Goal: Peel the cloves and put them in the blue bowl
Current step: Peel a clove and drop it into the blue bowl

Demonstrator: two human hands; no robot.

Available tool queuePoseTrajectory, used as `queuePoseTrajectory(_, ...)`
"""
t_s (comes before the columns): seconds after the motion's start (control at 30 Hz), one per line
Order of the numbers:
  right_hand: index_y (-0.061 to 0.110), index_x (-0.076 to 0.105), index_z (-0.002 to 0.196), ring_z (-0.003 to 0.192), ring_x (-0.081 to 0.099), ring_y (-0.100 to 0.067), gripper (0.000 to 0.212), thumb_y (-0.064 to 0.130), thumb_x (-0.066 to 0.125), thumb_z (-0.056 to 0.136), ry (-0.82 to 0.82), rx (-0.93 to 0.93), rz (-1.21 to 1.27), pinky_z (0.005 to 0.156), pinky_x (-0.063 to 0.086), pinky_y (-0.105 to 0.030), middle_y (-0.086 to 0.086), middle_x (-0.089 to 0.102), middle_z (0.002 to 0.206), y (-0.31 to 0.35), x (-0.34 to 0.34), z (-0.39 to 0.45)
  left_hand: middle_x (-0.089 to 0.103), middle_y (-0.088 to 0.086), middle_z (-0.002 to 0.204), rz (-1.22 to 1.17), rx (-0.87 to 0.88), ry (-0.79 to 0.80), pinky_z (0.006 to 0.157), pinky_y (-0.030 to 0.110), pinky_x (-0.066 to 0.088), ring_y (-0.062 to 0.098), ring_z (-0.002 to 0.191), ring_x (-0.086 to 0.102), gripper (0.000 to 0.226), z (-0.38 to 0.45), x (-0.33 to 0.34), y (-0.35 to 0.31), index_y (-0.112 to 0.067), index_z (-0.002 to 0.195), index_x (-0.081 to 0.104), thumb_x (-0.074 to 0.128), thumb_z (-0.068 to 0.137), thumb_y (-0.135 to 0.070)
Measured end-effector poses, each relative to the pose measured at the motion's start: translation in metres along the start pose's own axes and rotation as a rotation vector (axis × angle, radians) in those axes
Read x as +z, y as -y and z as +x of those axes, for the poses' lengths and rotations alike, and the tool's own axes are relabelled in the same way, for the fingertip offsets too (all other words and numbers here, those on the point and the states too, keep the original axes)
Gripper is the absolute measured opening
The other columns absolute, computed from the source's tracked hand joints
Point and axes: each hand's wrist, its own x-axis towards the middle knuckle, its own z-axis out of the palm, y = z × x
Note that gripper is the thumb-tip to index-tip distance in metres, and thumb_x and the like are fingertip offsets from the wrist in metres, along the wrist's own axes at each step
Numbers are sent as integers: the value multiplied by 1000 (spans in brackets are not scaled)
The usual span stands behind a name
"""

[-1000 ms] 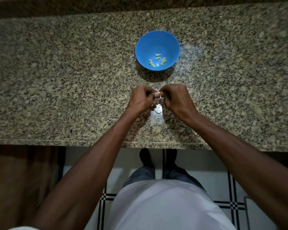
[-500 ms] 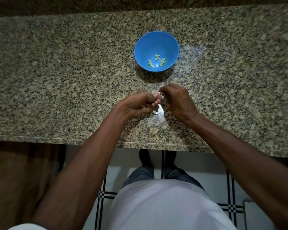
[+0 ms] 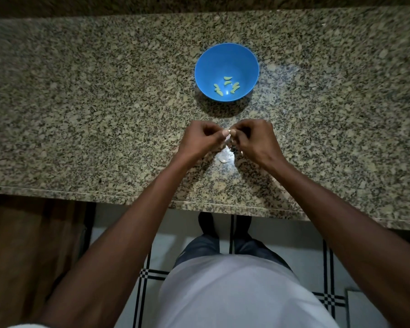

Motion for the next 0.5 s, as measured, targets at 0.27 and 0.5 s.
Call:
queuePoseTrajectory(0.27, 9, 72, 72, 50, 61, -19, 27, 6, 64, 97, 33, -53, -151, 46, 53, -40, -6, 66, 61, 12, -4, 5, 78, 8, 86, 553, 452, -225, 69, 33, 63, 15, 71, 70, 11, -1, 9, -5, -5, 97, 80, 74, 88, -1)
queuePoseTrajectory(0.5, 4, 77, 84, 59, 68, -11, 15, 5, 68, 96, -52, -110, -136, 57, 61, -39, -6, 73, 71, 12, 5, -1, 77, 5, 81, 421, 277, -261, 66, 38, 64, 13, 69, 72, 11, -2, 14, -7, -6, 94, 79, 69, 94, -7)
